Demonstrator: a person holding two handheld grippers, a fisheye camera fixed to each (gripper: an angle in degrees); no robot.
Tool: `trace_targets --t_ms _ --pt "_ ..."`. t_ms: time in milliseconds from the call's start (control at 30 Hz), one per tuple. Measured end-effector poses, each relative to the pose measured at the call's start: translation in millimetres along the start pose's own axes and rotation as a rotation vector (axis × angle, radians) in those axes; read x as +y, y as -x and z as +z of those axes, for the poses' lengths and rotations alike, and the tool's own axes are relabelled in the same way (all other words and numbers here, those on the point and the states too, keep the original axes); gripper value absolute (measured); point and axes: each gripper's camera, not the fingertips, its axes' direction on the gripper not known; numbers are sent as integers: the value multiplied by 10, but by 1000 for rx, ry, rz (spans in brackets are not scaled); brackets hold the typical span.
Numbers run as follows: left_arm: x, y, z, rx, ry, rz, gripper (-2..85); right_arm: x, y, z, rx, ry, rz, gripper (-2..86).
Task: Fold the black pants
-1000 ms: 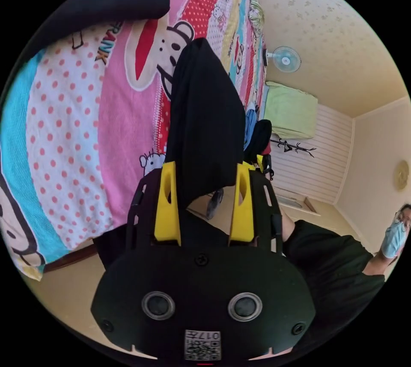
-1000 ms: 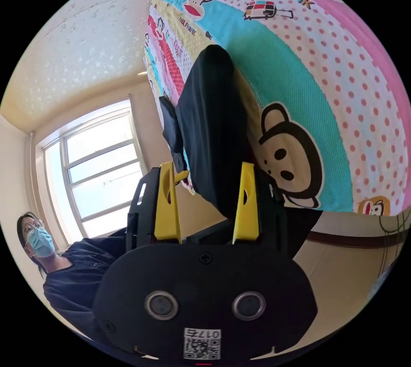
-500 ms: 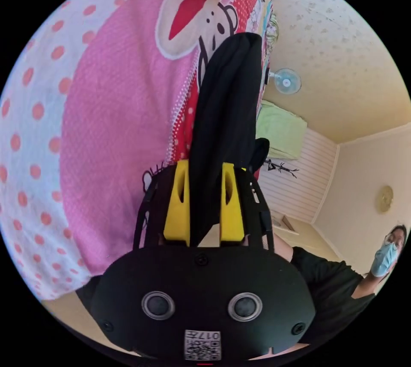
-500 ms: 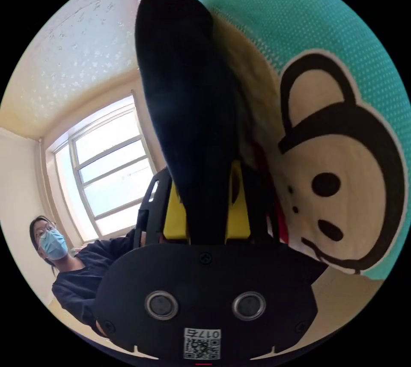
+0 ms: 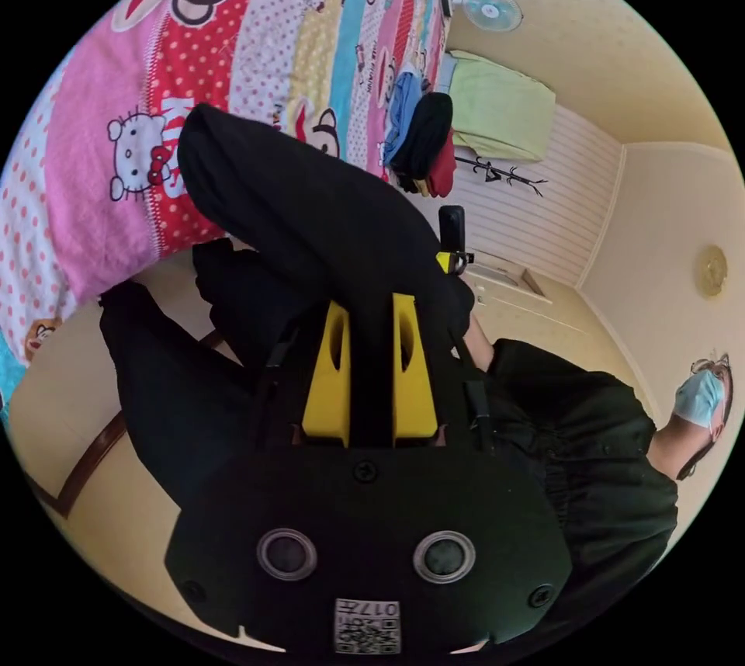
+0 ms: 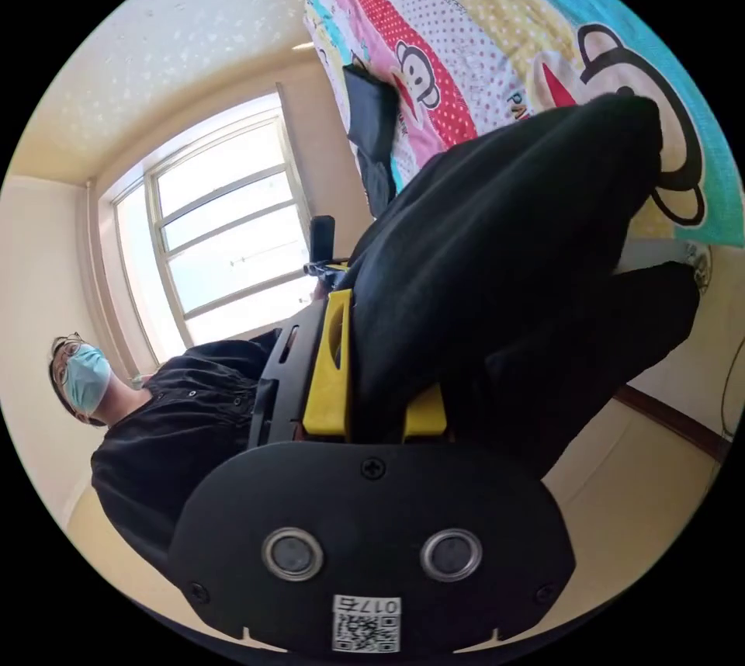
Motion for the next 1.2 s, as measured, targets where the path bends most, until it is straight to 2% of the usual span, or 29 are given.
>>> trace_targets --t_ms 133,267,533,667,733,767,833,867,900,933,1000,1067,1133,1200 --pt "-72 -368 141 57 -56 55 84 404 191 -414 -95 -99 -69 73" --pt "-475 -982 488 64 -83 175 82 651 527 -985 -71 -187 -208 73" --pt "-1716 -2471 1568 6 -134 474 82 840 1674 -2901 185 -262 -586 74" --pt "-2455 -2879 2259 -31 -172 522 81 724 1905 -3595 317 -271 -603 79" --pt "-2784 -2866 2567 -75 -195 473 83 447 1807 -3947 391 -247 -479 89" --pt "-2979 -2765 2766 -125 -238 374 86 341 1733 -4013 413 -228 -435 92" --pt "-3223 -2510 3102 -206 -296 213 103 -147 1186 -4226 559 -188 -162 121" --pt "-3385 -2292 3367 -277 -275 135 99 -250 999 -4267 612 -199 -71 126" --pt "-3530 -2039 3617 -359 -207 58 80 -408 568 -4307 724 -213 138 134" --pt "-3587 -1898 3732 -393 -155 15 63 -502 140 -4277 831 -181 341 142" --pt "-3598 -1302 4013 -376 10 -119 23 -549 -371 -4076 1028 -69 541 161" --pt "-3429 -898 3998 -348 72 -158 1 -470 -524 -3834 1053 -114 494 172" --pt "-3174 -522 3816 -456 122 -247 -5 -253 -469 -3619 1095 -244 419 175" --pt "-2676 -51 3334 -709 157 -473 -8 -88 -429 -3503 1094 -347 365 175"
